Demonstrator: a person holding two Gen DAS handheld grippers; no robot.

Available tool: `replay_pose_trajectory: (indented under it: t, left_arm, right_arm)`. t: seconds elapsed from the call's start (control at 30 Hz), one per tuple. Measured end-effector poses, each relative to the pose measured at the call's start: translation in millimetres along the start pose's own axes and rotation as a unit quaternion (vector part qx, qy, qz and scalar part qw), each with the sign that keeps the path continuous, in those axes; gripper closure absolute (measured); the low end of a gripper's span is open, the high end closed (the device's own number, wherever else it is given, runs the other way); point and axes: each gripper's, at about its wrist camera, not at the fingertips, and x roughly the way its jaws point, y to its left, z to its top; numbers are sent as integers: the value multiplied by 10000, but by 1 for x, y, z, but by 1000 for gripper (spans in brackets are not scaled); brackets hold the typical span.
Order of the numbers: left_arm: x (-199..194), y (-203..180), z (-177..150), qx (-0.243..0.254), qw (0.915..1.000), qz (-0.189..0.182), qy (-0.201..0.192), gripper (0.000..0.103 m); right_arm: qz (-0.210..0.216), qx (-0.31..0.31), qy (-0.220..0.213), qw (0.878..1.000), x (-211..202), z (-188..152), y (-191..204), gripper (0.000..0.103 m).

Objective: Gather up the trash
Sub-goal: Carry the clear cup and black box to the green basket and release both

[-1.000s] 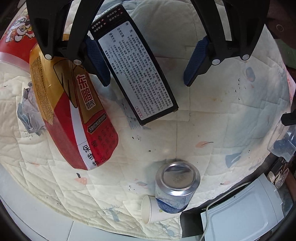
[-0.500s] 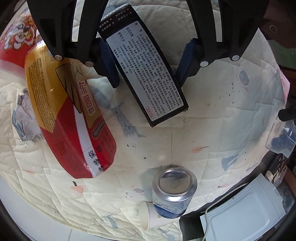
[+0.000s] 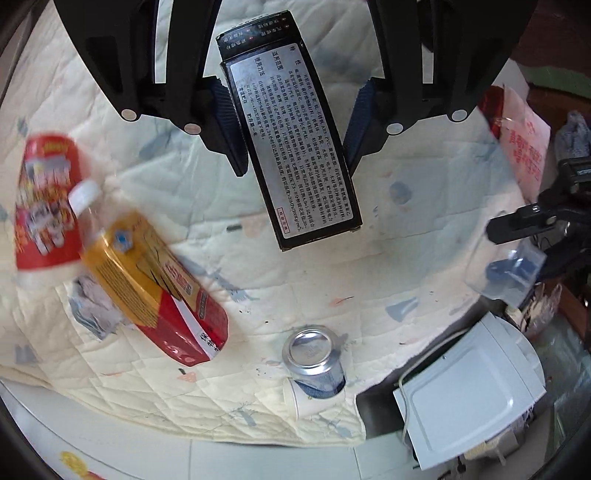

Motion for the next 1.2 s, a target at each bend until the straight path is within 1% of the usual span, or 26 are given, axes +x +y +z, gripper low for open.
replay_pose_trajectory:
  t: [0.17, 0.27, 0.4, 0.53, 0.67, 0.8, 0.83, 0.87, 0.9, 0.93, 1.07, 1.2]
  left_arm:
    - [-13, -30, -10, 147, 9997, -209, -62, 45]
    - [-21, -50, -19, 236, 9991, -349, -87, 45]
    - [-32, -82, -32, 425, 9975, -561, -113, 45]
    - [-40, -115, -45, 668, 9944, -810, -96, 45]
    - [-44, -145, -57, 876, 9909, -1025, -34, 45]
    - [-47, -171, -69, 1100, 9865, -1211, 54, 45]
    - [-47, -178, -72, 1158, 9853, -1256, 81, 45]
    - [-48, -184, -76, 1223, 9839, -1297, 106, 45]
    - [-48, -189, -78, 1274, 9829, -1327, 125, 45]
    - [-48, -195, -81, 1333, 9815, -1365, 155, 45]
    - [-49, -214, -92, 1541, 9763, -1497, 270, 44]
    - [-47, -232, -105, 1716, 9712, -1596, 433, 44]
  right_arm:
    - [75, 397, -303, 9987, -42, -44, 11, 53]
    - [-1, 678, -472, 9966, -68, -76, 14, 53]
    - [-113, 1151, -667, 9910, -97, -121, 7, 53]
    - [-307, 1661, -705, 9831, -118, -175, -1, 53]
    - [-512, 2074, -638, 9748, -127, -221, -6, 52]
    - [-583, 2630, -702, 9605, -136, -262, -16, 52]
    - [-570, 2693, -723, 9587, -139, -267, -17, 51]
    - [-603, 2764, -765, 9561, -141, -272, -18, 49]
    - [-686, 2826, -801, 9534, -145, -277, -19, 45]
    - [-716, 2859, -832, 9520, -148, -281, -19, 44]
    - [-804, 2973, -1032, 9458, -163, -293, -19, 44]
    - [-888, 3021, -1212, 9414, -179, -302, -18, 41]
